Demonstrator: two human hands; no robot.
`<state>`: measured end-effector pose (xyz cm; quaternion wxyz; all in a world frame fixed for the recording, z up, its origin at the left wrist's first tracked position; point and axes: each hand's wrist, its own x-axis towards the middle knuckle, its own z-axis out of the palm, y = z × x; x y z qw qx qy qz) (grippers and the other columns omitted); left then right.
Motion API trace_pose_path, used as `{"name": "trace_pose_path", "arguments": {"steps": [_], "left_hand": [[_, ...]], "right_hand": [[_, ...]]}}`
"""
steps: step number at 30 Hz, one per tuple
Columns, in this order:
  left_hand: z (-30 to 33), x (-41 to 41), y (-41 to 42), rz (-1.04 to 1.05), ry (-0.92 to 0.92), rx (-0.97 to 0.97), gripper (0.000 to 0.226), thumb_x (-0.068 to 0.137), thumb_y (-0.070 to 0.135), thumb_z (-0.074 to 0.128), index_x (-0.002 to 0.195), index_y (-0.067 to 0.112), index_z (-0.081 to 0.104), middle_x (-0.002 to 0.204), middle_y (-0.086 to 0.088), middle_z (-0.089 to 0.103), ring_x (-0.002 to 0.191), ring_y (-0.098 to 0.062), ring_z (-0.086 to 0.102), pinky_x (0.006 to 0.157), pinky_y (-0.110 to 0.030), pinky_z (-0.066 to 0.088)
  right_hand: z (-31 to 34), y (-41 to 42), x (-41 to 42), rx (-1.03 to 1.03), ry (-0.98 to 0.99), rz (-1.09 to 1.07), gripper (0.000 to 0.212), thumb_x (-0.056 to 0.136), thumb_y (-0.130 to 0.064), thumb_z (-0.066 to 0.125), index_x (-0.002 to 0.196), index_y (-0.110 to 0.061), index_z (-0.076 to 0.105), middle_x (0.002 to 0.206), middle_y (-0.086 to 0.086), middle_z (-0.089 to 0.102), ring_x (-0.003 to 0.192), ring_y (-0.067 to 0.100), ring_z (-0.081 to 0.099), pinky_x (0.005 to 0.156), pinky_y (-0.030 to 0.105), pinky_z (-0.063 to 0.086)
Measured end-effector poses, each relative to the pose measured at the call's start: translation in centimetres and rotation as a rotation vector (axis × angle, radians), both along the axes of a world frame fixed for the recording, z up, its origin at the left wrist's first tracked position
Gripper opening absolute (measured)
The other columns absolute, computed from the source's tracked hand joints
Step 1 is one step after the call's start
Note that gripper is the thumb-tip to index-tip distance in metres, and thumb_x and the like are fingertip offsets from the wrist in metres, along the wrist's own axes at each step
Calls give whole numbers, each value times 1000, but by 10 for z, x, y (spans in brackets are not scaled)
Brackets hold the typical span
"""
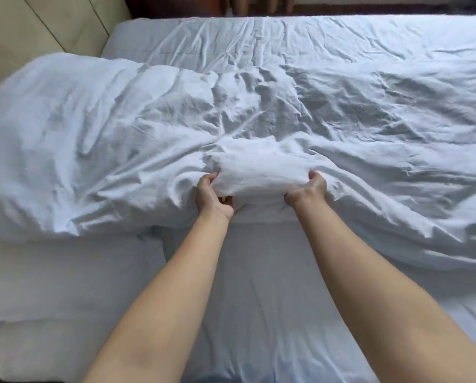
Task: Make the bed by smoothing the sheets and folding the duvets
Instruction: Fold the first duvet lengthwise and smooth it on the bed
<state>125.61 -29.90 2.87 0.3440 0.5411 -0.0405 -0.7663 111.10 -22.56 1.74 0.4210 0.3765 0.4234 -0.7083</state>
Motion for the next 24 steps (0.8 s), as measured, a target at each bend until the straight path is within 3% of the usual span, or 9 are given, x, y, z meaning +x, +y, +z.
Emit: {"name": "trace_pose_path", "arguments": {"steps": [6,8,11,13,15,17,20,22,24], "left_hand": [[51,-24,-10,-20,166,-107,3,83,15,65,84,15,62,85,-2,59,77,-15,58,81,-27,51],[55,-26,-15,3,201,-95,14,83,23,70,92,14,63,91,-3,60,79,-16,60,86,-29,51],[47,-28,-21,-24,165,-55,35,79,36,74,103,15,61,97,-5,60,80,-17,60,76,-28,55],[36,-31,-26,-71,129,-16,32,81,39,71,96,13,60,88,-5,61,76,-18,60,65,-27,55],[22,-33,-32,-113,78,12,23,85,37,67,86,15,58,77,-3,63,67,-16,61,55,-26,54],[7,-34,-39,-155,28,-14,12,88,29,61,81,19,58,69,2,64,58,-13,62,43,-20,51],[5,-34,-45,-170,134,-99,17,87,14,47,80,15,62,70,-2,67,63,-18,65,57,-26,55],[11,-32,-40,-141,302,-138,25,72,7,44,74,6,69,68,-10,70,62,-25,68,66,-33,57],[10,-27,-31,-158,384,-171,26,59,6,50,68,-1,74,72,-16,71,66,-30,71,64,-39,58]], "right_hand": [[69,-8,-23,-194,161,-13,12,87,-22,62,96,-13,61,101,3,66,92,21,63,97,35,49],[73,-9,-22,-225,133,-19,18,90,-22,58,105,-11,60,115,6,66,106,23,62,97,35,48],[68,-11,-21,-150,77,-40,21,92,-24,56,109,-13,59,123,6,64,113,24,61,96,36,50],[53,-8,-23,-75,34,-47,28,89,-32,60,113,-16,59,118,4,66,105,25,64,93,39,51],[36,-5,-24,19,-37,-63,52,81,-37,68,129,-24,54,124,-1,61,106,26,63,89,41,49],[30,-3,-25,82,-92,-81,47,82,-37,67,126,-24,56,121,-4,60,107,23,62,84,37,49],[43,-10,-34,98,-115,-98,19,87,-22,63,106,-16,62,110,-2,62,104,21,63,84,32,48],[45,-12,-43,-46,-60,-106,22,84,-8,54,104,-14,63,113,3,66,104,24,63,84,35,47],[42,-4,-45,-252,77,-93,30,74,-3,53,100,-9,67,103,12,69,96,31,64,86,41,49]]}}
